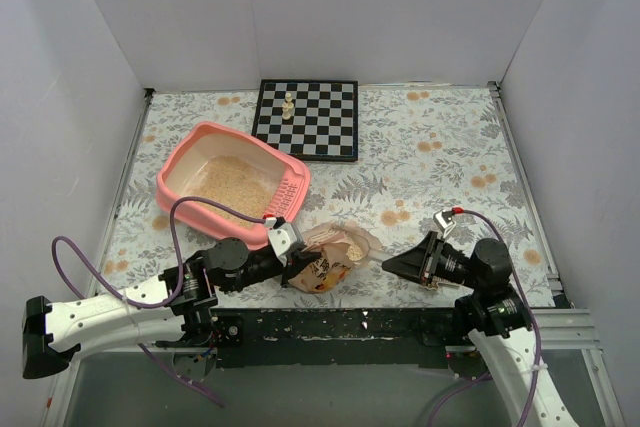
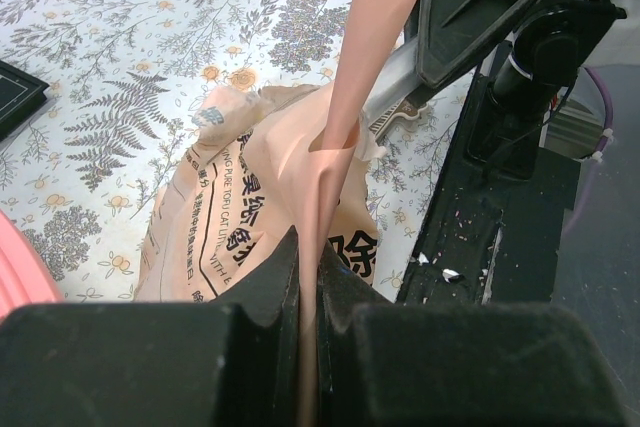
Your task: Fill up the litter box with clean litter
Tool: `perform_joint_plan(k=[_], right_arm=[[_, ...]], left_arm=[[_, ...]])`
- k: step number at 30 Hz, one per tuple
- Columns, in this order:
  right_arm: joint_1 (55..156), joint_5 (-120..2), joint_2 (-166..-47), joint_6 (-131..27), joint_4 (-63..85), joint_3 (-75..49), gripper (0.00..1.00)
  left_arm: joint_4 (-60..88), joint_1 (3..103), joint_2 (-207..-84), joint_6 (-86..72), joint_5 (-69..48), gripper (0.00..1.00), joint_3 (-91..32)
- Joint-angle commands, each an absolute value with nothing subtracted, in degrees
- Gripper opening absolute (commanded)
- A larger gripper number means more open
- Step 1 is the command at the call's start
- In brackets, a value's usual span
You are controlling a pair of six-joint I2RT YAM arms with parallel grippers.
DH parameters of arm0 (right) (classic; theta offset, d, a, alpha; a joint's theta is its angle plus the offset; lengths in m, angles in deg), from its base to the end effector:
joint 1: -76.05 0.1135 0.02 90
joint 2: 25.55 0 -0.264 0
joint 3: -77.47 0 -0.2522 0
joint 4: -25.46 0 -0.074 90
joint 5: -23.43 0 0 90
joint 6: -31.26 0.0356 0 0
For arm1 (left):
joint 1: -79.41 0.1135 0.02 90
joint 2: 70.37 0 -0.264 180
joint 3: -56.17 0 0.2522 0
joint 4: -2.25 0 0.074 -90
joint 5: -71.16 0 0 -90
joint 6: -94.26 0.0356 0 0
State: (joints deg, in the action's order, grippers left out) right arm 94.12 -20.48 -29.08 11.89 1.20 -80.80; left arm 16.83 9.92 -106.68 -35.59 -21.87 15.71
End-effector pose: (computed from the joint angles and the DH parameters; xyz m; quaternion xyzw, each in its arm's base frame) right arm 0.0816 0.0536 0.1981 0.0682 0.7294 0.6383 0.2366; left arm 0.0601 -0.1553 0.2682 0.1801 0.7470 -0.5101 0.3865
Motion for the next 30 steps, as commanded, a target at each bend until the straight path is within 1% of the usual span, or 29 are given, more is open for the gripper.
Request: perform_joint_plan(k=[1, 3, 13, 21, 30], right_arm=[[93.8, -25.3, -26.0, 13.2, -4.5, -75.5, 0.01], [93.8, -25.9, -22.6, 14.4, -6.0, -74.6, 0.01], [93.9, -28.9, -14.4, 16.5, -17.2, -70.9, 0.01], [93.9, -30.7, -14.3, 14.1, -24.2, -63.4, 0.01], [94.0, -31.9, -14.3, 13.5, -29.0, -57.4, 0.01]], left_arm=[[14.2, 9.9, -106.4, -35.8, -21.5, 0.00, 16.1], [14.1, 9.9, -106.3, -35.8, -21.6, 0.00, 16.1], [14.1, 9.9, -106.1, -35.7, -22.5, 0.00, 16.0], [13.6, 10.0, -106.0, -35.8, -24.4, 0.00, 16.3], [13.2, 9.9, -105.1, -35.6, -25.5, 0.00, 16.4]])
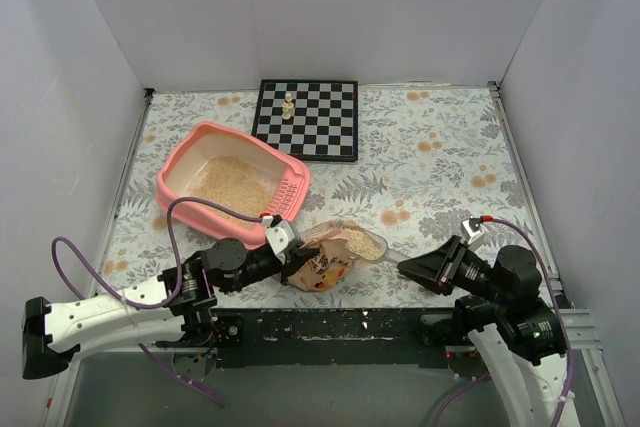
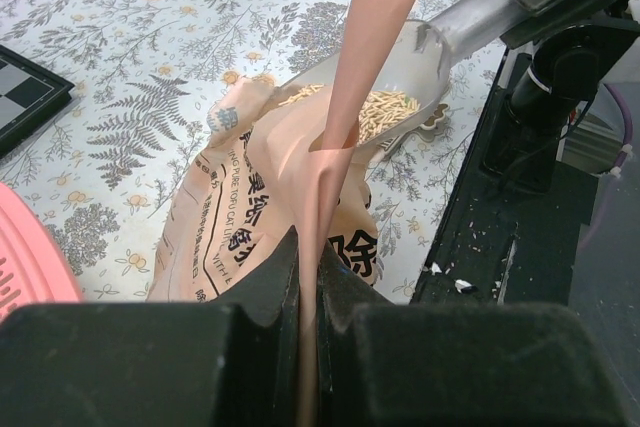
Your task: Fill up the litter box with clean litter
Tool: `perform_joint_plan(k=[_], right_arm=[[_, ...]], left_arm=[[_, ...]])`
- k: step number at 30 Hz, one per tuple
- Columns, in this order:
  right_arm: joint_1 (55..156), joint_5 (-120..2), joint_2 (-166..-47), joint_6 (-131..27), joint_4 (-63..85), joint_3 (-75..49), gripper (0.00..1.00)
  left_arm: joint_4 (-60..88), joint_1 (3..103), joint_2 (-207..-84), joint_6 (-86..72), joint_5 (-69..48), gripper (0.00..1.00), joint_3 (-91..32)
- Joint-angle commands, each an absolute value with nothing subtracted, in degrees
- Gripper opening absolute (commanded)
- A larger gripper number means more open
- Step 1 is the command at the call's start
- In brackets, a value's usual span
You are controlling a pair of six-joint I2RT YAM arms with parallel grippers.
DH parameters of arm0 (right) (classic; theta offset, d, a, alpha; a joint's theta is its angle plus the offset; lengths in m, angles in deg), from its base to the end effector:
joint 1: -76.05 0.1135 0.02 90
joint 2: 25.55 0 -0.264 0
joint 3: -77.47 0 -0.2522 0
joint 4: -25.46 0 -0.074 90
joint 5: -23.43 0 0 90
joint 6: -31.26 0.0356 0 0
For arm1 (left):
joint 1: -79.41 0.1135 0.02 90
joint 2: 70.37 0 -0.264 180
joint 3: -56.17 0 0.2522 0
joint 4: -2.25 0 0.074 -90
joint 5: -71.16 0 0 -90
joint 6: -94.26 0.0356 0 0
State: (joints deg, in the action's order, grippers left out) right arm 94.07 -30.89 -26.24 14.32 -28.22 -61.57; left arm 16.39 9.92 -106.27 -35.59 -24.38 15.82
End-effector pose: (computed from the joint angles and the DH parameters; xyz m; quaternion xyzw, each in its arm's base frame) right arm 0.0398 0.0348 0.2558 0.1768 0.7503 0.5895 0.2416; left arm 0.0612 -0.1538 0.2695 0.1651 0.7460 -0.5041 0.4026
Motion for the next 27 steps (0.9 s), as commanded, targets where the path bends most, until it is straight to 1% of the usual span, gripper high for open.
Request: perform_joint_plan(k=[1, 6, 16, 27], right_arm=[[94.0, -32.0, -14.3, 13.3, -29.5, -56.8, 0.01], [94.0, -32.3, -14.2, 12.9, -32.4, -54.2, 0.01], [94.0, -32.2, -14.3, 14.6, -31.6, -51.4, 0.01], [94.0, -34.1, -15.6, 17.9, -22.6, -50.5, 0.01]], left_arm=[[13.2, 9.9, -104.8, -35.6, -25.7, 0.00, 16.3], [13.1, 9.9, -103.3, -35.5, -26.2, 0.00, 16.4], [13.8, 9.9, -101.7, -35.6, -28.9, 0.00, 16.0], [15.5, 9.9, -100.1, -36.1, -32.6, 0.00, 14.7]])
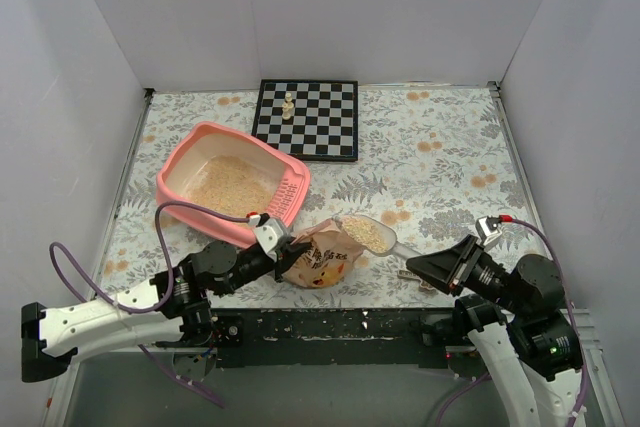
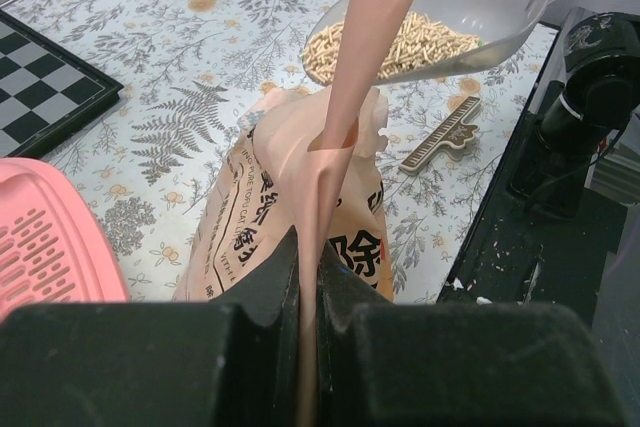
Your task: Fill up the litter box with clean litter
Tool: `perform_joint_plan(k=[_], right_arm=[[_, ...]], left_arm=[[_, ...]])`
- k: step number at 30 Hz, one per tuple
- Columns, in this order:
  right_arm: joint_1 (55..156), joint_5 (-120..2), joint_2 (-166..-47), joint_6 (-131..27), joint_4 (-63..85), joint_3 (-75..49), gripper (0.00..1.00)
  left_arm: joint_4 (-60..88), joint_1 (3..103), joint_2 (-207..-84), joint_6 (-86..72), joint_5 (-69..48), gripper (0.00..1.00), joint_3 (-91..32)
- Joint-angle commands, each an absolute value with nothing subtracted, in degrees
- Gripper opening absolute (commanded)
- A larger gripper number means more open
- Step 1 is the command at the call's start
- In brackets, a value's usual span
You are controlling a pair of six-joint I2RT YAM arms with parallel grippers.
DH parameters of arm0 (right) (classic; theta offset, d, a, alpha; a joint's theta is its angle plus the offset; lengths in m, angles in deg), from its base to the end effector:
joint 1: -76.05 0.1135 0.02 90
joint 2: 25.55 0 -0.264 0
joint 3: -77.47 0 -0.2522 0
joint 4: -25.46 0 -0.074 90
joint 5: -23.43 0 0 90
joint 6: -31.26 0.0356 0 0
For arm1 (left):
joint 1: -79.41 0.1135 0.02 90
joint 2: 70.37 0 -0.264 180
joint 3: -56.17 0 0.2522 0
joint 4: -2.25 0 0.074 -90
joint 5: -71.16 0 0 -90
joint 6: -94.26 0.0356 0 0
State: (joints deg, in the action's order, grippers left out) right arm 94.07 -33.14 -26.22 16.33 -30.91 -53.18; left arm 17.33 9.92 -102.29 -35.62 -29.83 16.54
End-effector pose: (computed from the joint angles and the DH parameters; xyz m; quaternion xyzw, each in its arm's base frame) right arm 0.0180 0.0265 0.2921 0.1781 0.7240 0.6065 0.2763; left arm 0.0603 -0.1418 0.2729 0.1299 0.7390 -0.4947 0.4386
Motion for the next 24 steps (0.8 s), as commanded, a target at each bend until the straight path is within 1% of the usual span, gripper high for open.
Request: perform_joint_plan(k=[1, 8, 18, 24], right_arm=[[94.0, -34.1, -16.2, 17.9, -21.2, -50.5, 0.01], [94.0, -34.9, -24.0, 16.1, -11.8, -49.6, 0.01], [94.0, -33.7, -35.7, 20.7, 10.7, -55.3, 0.01], [94.0, -30.9, -46.0, 22.4, 22.8, -57.0, 0.01]], left_arm=[[15.5, 9.9, -99.6, -36.1, -32.8, 0.00, 14.9], [15.6, 10.0, -96.5, -36.7, -33.0, 0.00, 15.0], [15.5, 9.9, -96.5, -37.5, -31.2, 0.00, 14.4], [15.0, 9.9, -95.4, -38.1, -30.3, 0.00, 14.3]])
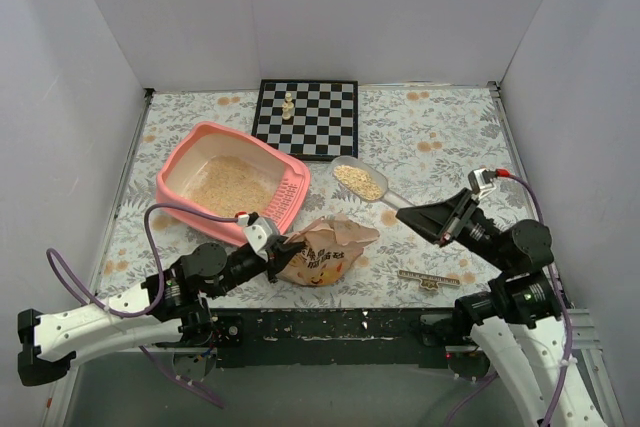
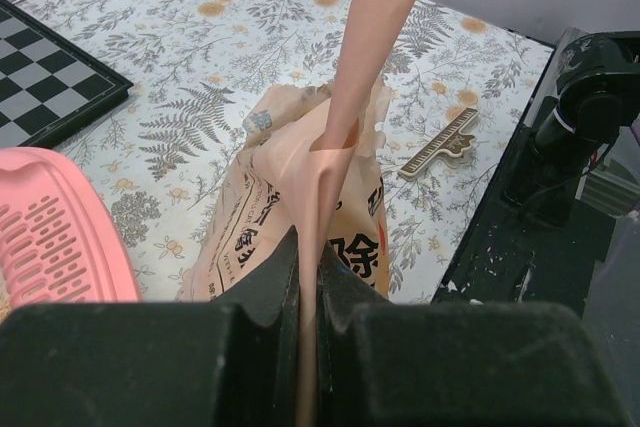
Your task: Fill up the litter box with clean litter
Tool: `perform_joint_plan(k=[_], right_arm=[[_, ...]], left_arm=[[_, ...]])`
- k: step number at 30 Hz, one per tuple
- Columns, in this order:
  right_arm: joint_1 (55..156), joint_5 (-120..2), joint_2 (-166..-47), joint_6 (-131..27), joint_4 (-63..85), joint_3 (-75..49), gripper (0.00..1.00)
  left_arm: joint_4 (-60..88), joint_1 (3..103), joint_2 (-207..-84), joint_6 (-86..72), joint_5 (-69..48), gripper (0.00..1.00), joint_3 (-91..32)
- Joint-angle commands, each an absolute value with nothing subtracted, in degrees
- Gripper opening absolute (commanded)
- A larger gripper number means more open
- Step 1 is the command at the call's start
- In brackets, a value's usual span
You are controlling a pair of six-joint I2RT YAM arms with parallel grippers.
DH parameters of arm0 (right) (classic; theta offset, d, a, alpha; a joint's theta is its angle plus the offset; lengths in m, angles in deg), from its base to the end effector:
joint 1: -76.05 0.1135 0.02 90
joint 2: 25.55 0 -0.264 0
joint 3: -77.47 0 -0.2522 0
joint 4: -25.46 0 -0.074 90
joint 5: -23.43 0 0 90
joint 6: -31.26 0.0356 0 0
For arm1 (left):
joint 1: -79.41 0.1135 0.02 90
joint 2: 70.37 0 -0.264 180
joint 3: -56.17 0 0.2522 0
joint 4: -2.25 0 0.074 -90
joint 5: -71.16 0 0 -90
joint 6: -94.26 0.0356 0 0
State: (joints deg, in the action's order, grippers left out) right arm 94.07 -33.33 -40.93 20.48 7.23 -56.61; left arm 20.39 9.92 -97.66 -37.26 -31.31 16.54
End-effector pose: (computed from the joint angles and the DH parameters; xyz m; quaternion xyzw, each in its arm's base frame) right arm 0.0739 0.0446 0.3338 0.1142 0.6307 0.6786 0.3587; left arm 0.0562 -0.1284 0.2774 0.1076 0.7333 -0.5036 0.4439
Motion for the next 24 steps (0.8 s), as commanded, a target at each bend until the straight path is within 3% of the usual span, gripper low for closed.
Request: perform_joint_plan(k=[1, 14, 24], right_arm=[[94.0, -30.3, -48.3, 22.6, 25.0, -57.0, 0.01], [99.9, -28.2, -80.0, 11.6, 31.3, -45.7, 0.01], [108.9, -34.8, -105.5, -5.4, 8.8, -20.8, 0.01]], left_arm=[[15.0, 9.9, -95.2, -38.2, -30.1, 0.00, 14.3], [15.7, 9.9, -95.2, -39.5, -28.5, 0.00, 13.4], [17.5, 9.9, -92.7, -40.1, -29.7, 0.00, 13.4]])
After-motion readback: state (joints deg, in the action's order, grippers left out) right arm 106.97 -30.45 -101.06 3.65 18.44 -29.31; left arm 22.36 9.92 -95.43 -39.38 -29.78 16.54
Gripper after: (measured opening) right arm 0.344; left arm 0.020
